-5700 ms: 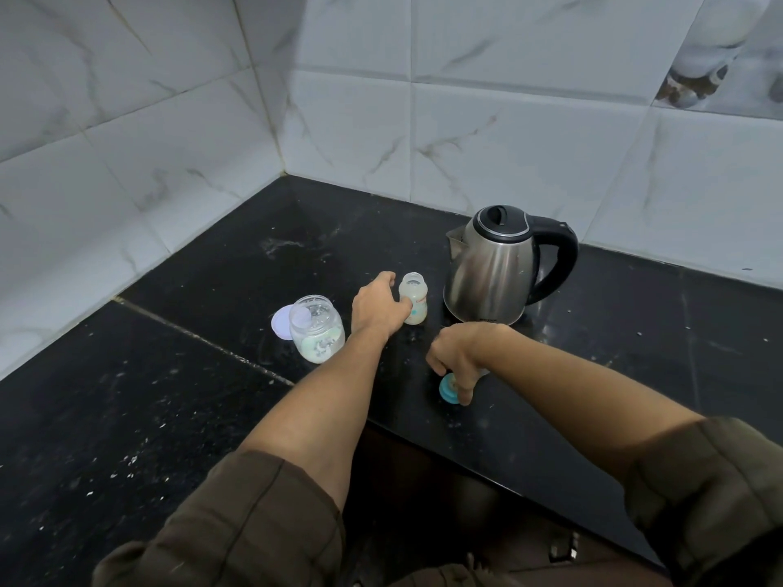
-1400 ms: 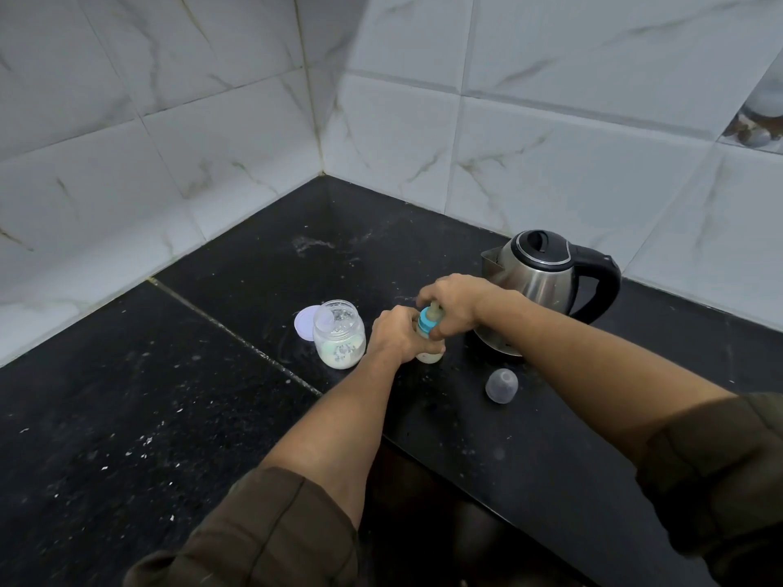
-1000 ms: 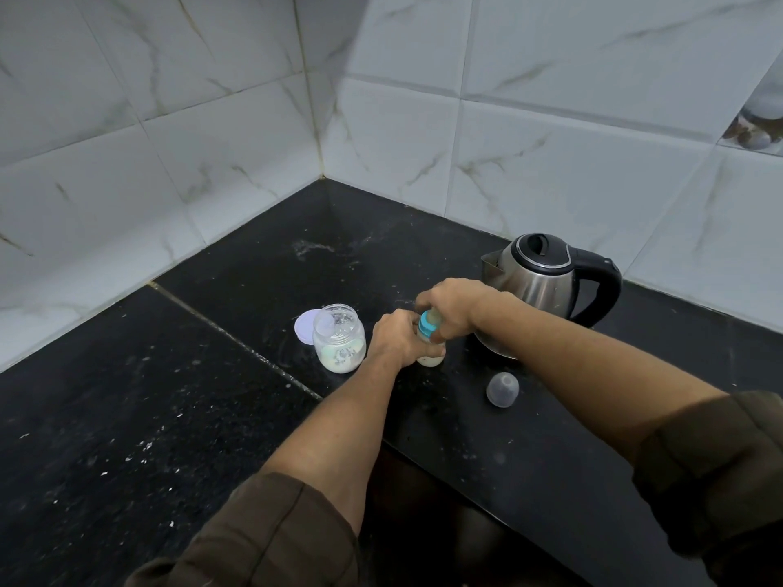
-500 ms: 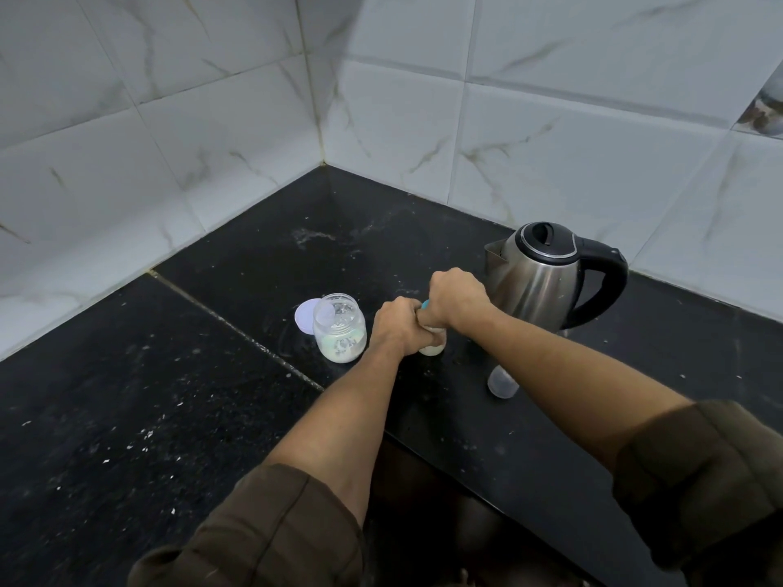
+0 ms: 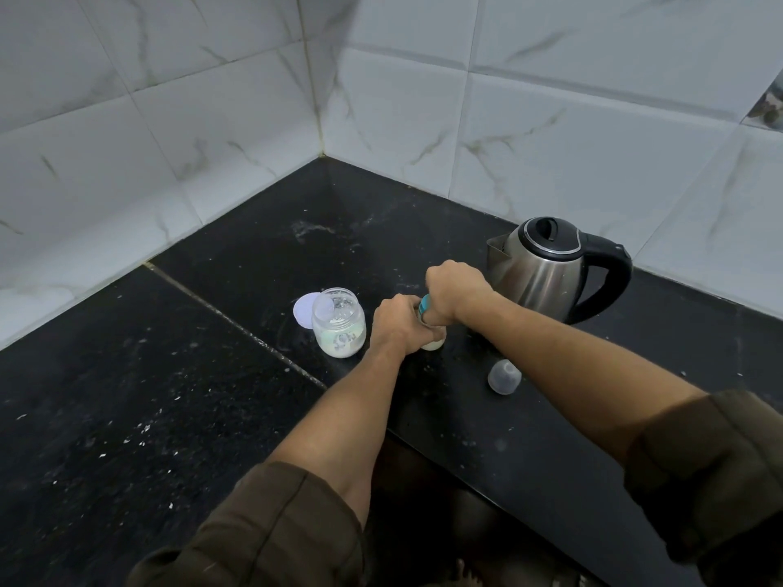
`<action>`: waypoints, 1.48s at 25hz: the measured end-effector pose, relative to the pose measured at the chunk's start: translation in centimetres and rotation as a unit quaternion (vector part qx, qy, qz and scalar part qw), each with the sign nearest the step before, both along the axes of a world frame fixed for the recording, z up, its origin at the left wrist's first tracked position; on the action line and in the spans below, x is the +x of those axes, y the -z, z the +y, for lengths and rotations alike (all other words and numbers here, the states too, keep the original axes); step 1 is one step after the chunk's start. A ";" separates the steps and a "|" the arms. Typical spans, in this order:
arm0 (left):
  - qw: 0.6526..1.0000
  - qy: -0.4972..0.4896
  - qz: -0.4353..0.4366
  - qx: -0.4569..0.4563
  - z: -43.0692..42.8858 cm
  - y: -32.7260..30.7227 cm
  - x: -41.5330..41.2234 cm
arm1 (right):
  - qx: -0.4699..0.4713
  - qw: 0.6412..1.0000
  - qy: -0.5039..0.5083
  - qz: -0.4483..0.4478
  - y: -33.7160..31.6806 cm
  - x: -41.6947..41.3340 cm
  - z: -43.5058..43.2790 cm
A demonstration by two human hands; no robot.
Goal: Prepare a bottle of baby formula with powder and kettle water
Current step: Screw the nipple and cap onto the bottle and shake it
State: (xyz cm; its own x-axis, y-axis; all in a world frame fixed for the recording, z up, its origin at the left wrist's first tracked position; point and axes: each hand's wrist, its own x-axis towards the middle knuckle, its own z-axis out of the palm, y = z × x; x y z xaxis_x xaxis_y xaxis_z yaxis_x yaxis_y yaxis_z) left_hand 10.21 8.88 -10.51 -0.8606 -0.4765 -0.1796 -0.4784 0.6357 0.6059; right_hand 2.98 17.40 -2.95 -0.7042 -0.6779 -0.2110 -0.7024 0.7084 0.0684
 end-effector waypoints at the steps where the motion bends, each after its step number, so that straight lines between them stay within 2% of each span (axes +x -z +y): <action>1: 1.000 -0.003 0.000 -0.001 0.1 0.0 0.1 | -0.021 0.999 0.025 -0.004 0.2 0.3 -0.1; 4: 1.000 -0.008 0.002 -0.008 0.3 0.1 0.0 | -0.066 0.994 0.091 -0.011 0.5 1.1 -0.4; 6: 1.000 -0.010 0.008 0.001 0.2 0.0 0.1 | -0.062 0.991 0.112 -0.033 0.0 0.9 -0.3; 9: 1.000 0.004 0.004 0.026 0.1 -0.1 0.1 | -0.034 0.985 0.132 -0.107 -1.1 0.1 0.7; 13: 0.999 -0.003 0.009 0.043 0.5 0.0 0.2 | -0.079 0.958 0.166 -0.220 -2.2 -0.9 2.5; 16: 0.999 -0.001 0.015 0.043 1.0 0.2 0.3 | -0.065 0.971 0.165 -0.161 -2.1 -0.8 4.5; 19: 0.999 -0.004 0.022 0.042 1.1 0.1 0.5 | 0.042 0.987 0.135 -0.078 -0.5 0.1 6.3; 22: 0.999 -0.013 0.028 0.035 1.5 0.0 0.5 | 0.120 0.980 0.142 -0.071 1.4 0.8 7.9; 27: 0.999 -0.016 0.025 0.032 2.0 0.5 0.7 | 0.155 0.975 0.138 -0.075 3.7 2.2 9.5; 29: 0.999 -0.015 0.028 0.026 2.0 0.6 0.8 | 0.128 0.980 0.132 -0.078 3.4 2.2 9.2; 32: 0.999 -0.008 0.036 0.015 1.7 0.4 0.9 | 0.018 0.985 0.148 -0.091 1.1 1.4 7.8; 35: 0.999 -0.008 0.042 0.022 1.2 0.0 0.9 | -0.112 0.978 0.161 -0.067 -1.6 0.4 5.7; 37: 0.999 -0.008 0.041 0.026 1.0 -0.2 0.8 | -0.154 0.973 0.167 -0.033 -3.0 0.0 4.7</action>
State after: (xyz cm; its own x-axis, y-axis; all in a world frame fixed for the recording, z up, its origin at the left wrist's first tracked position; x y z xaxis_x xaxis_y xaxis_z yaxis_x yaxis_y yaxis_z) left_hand 10.97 9.87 -10.29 -0.8656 -0.4827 -0.1327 -0.4355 0.5954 0.6751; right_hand 2.93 22.11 0.04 -0.8883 -0.4513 -0.0856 -0.4249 0.8781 -0.2202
